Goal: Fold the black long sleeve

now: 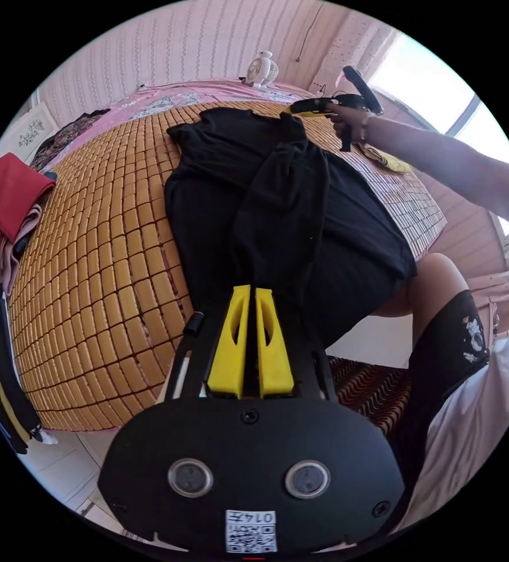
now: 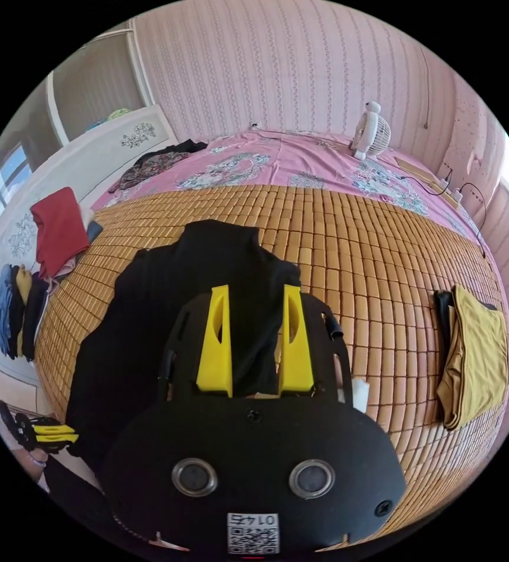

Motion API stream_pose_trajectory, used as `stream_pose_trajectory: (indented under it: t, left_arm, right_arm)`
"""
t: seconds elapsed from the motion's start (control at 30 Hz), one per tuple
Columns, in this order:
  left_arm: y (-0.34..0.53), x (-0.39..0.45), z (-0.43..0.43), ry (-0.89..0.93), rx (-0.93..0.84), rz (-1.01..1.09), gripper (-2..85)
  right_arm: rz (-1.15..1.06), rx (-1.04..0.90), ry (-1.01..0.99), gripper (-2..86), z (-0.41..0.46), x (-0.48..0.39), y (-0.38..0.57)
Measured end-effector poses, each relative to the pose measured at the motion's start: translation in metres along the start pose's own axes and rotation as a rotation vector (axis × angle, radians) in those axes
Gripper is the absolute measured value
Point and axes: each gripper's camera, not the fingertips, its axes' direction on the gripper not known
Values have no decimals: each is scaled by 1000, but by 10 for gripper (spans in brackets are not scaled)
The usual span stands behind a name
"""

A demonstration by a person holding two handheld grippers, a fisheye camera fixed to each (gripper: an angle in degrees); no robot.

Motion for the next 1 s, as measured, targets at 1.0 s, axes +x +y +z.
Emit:
stream_pose_trajectory:
  t: [1.0]
  left_arm:
    - [-183,-202,-34,16,282,-114,107]
  right_arm:
    - [36,-121,-172,60,84,118,-61]
